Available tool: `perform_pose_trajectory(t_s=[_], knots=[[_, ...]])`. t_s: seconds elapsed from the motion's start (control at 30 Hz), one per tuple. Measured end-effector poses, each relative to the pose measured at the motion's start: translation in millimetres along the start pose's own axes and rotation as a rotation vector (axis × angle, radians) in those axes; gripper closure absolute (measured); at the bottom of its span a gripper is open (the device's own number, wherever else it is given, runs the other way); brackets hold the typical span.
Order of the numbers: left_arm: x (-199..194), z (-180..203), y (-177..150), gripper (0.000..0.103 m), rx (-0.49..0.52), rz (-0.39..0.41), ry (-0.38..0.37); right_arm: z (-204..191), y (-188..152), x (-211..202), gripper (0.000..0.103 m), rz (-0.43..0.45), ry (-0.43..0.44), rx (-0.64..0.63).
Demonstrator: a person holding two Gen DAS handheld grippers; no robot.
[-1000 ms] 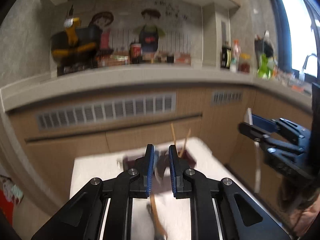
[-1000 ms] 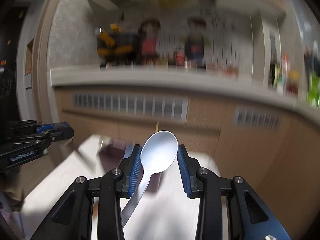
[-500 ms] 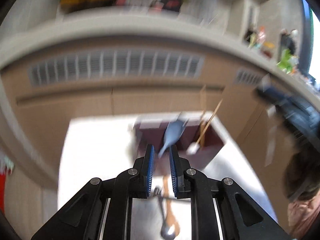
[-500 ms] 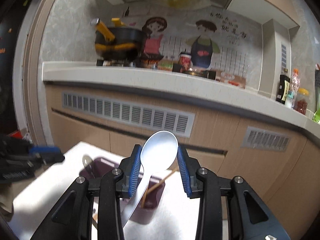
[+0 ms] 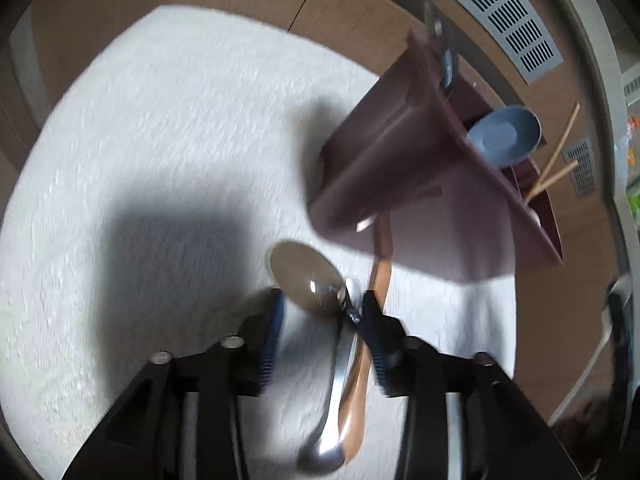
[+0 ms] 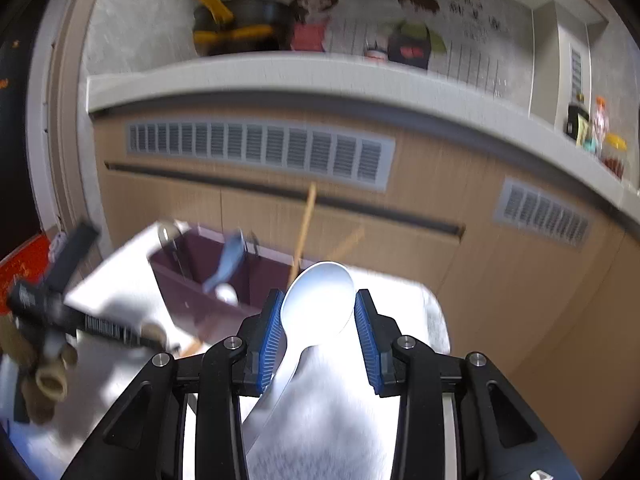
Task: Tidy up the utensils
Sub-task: 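Carry the black-handled spoon and white plastic spoon toward the caddy with both tools, then bring the black-handled spoon with the left tool above the maroon caddy while the right tool brings the white spoon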
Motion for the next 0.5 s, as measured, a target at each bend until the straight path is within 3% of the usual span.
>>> perform_pose_trajectory(t_s=[0.03, 0.2, 0.33, 0.43, 0.5], knots=[[1.6, 2.4, 2.1, 0.045, 0.002, 0.007, 0.022, 1.9, -8.4, 4.9, 0.070, -0.028, 0.001, 0.014], [10.4, 23.7, 0.0, 0.040, 0.066, 0.040, 0.124, 4.9, -33.9, 19.1, 0.070, -0.103, 0.005, 0.052], [17.3, 49.4, -21.4, 0.037, 0.287, 0.079, 0.258, 3.4, -42.4, 24.5, 0.070, -0.130, 0.008, 0.053], [14.9, 59.3, -46.8, 0.036, 0.498, 0.058, 0.283, 2.6, -47.0, 23.4, 0.070, -0.140, 0.004, 0.041], [7.0, 56.2, -59.4, 0.033, 0.570, 0.039, 0.274, 2.8, -49.9, 21.3, 0.070, -0.145, -0.001, 0.029]])
Point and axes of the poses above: each gripper's, at about its wrist camera, not at the fingertips, and x roughly the way its jaws point, z to its right, y to its top, the point moved 3 cm from there along x, roughly the way its jaws point, and after that the axes turned 5 degrees about x, right-handed, at the moved point
